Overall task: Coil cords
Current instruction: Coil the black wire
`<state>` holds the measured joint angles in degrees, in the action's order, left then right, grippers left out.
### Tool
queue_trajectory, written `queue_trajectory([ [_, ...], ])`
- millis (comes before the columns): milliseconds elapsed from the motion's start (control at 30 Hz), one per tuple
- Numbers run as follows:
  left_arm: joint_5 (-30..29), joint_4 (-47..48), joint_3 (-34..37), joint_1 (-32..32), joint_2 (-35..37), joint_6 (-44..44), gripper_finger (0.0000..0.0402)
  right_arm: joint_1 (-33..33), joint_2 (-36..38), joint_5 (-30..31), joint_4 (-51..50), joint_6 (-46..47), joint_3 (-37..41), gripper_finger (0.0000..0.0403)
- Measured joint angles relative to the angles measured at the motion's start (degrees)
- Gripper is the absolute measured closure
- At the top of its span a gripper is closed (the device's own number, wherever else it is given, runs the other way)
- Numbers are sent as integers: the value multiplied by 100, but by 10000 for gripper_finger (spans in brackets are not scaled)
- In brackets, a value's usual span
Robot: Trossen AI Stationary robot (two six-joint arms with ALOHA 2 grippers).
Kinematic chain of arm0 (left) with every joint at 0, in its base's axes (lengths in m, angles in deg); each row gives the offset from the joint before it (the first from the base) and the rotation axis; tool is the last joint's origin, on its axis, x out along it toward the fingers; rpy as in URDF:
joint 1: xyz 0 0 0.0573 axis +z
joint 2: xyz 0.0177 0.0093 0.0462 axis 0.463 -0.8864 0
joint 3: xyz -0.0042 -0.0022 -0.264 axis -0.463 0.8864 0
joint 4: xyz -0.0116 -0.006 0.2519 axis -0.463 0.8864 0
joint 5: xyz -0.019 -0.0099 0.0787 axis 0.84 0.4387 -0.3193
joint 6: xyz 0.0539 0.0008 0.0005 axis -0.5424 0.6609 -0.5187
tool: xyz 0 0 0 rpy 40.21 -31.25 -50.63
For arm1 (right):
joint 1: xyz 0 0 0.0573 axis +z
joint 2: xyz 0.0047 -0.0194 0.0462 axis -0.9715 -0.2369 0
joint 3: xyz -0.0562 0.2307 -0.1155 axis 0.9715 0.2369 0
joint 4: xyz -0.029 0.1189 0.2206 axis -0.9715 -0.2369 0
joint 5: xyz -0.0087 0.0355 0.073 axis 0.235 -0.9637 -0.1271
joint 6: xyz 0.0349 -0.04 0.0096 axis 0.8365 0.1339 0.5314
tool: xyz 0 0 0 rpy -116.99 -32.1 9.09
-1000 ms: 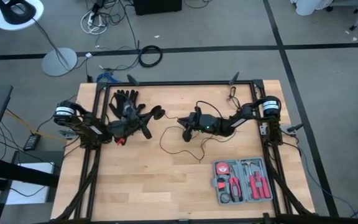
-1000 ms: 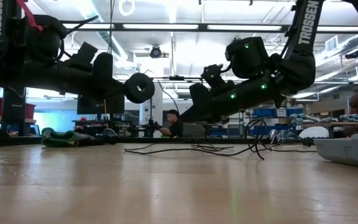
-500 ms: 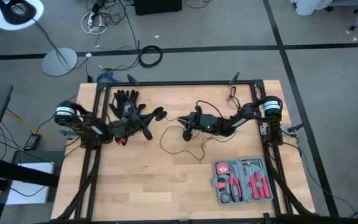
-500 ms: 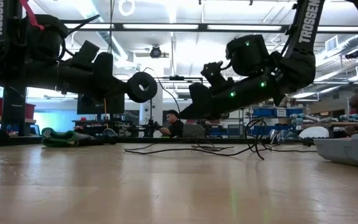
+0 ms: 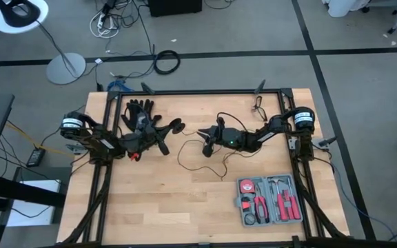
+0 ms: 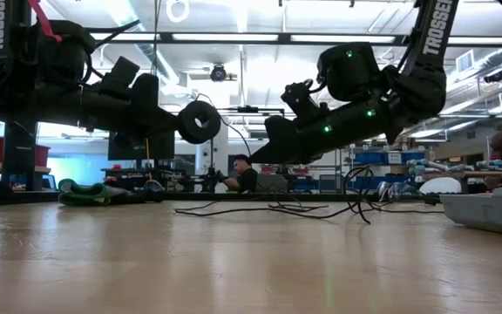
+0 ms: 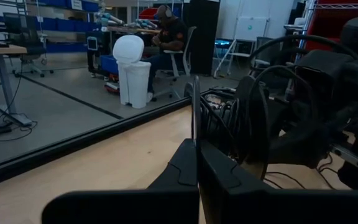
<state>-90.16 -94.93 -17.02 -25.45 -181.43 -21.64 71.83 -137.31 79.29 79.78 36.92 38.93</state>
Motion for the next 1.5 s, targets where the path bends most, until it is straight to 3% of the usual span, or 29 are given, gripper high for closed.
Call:
queue_trajectory([
  [500,152,119,-254,1,0,2,401,0,0,-85,9,17,0,348],
  [700,154,250,-286,1,0,2,401,0,0,-84,7,20,0,394],
  [967,153,277,-286,2,0,2,401,2,2,57,304,-20,0,401],
  [1200,50,269,-286,6,0,5,401,15,2,-845,197,319,-34,402],
  [1500,44,1496,-775,6,0,66,401,105,4,-1105,-1572,-305,-1443,402],
])
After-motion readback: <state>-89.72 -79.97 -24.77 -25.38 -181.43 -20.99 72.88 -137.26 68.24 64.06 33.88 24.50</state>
